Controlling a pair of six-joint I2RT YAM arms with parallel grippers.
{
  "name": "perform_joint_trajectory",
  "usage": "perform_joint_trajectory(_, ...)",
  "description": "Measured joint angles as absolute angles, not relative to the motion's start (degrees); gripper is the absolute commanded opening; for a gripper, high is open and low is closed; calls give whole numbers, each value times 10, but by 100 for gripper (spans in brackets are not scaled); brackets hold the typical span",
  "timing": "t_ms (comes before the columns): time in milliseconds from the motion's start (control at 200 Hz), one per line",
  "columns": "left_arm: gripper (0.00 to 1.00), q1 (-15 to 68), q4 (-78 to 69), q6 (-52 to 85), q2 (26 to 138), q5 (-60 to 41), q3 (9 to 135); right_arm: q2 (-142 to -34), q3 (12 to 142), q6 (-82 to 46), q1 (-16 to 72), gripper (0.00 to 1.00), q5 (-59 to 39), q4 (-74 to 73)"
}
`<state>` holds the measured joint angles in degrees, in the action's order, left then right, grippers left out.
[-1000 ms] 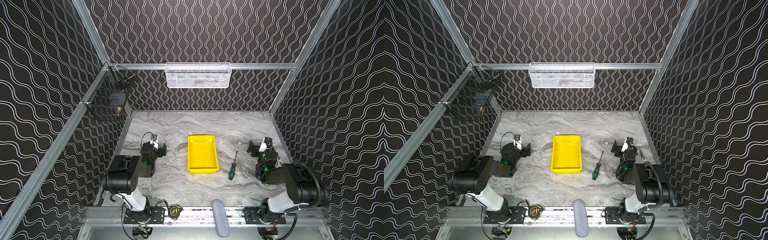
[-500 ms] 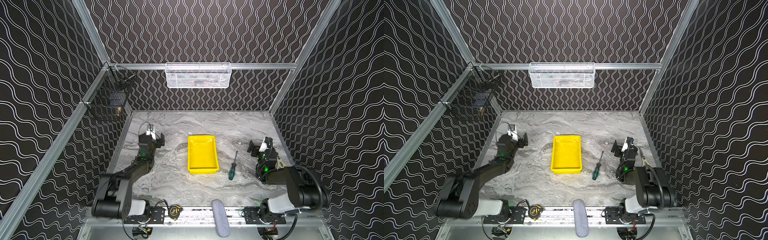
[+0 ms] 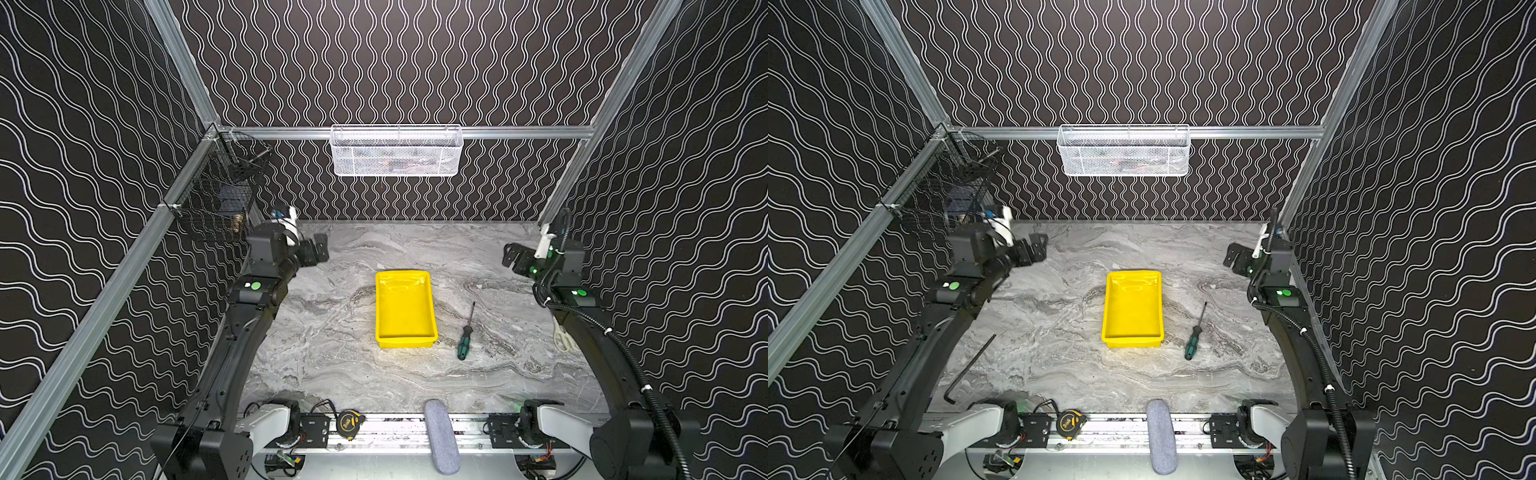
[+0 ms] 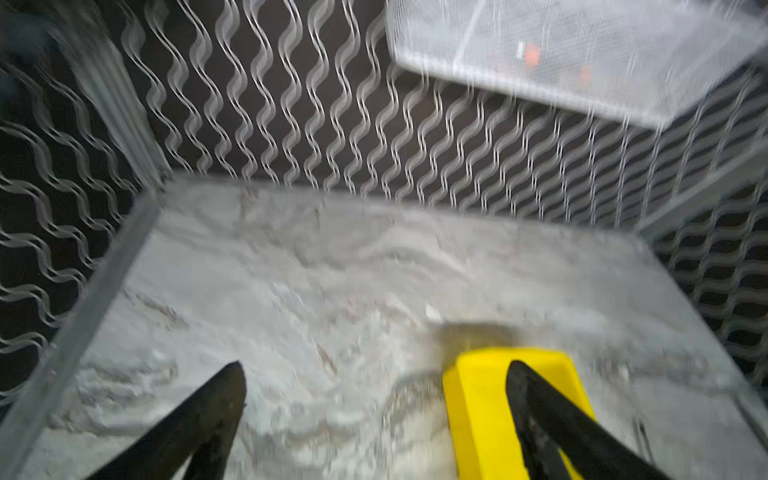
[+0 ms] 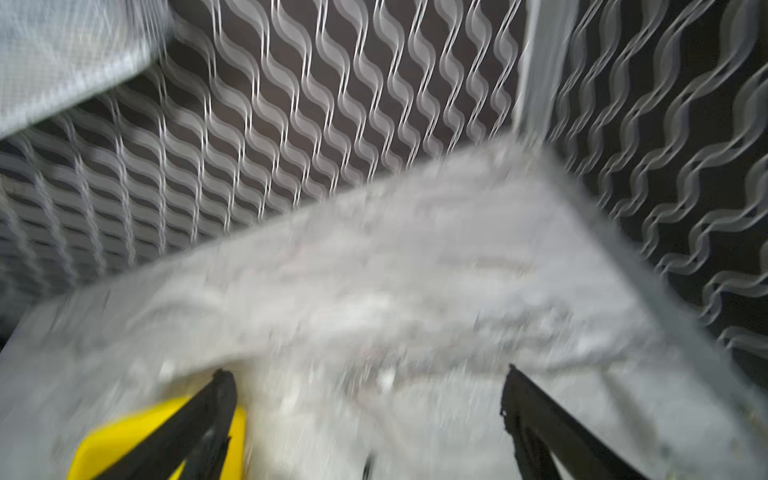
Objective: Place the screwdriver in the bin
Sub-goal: 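Lower the open right gripper over the screwdriver handle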
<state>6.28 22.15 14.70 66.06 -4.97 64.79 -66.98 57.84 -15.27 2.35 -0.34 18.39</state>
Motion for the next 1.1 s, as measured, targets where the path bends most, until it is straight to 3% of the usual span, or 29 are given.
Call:
perform_joint_trajectory(120, 99, 63, 244, 145, 666, -95, 610, -657, 577, -179, 96, 99, -6, 296)
perform_joint_trajectory(385, 99, 63, 240, 143, 640, -109, 576, -631, 456, -265, 175, 92, -7, 393)
perform_joint_trajectory(586, 99, 63, 241, 143, 649, -107, 574, -651, 406, -306, 214, 87, -17, 387)
perform_joint_trajectory(881, 99, 63, 241, 143, 642, -94, 574, -730, 404, -309, 230, 63, -18, 344)
perform_joint_trajectory(1101, 99, 63, 241, 141, 647, -90, 574, -762, 405, -308, 241, 57, -17, 319)
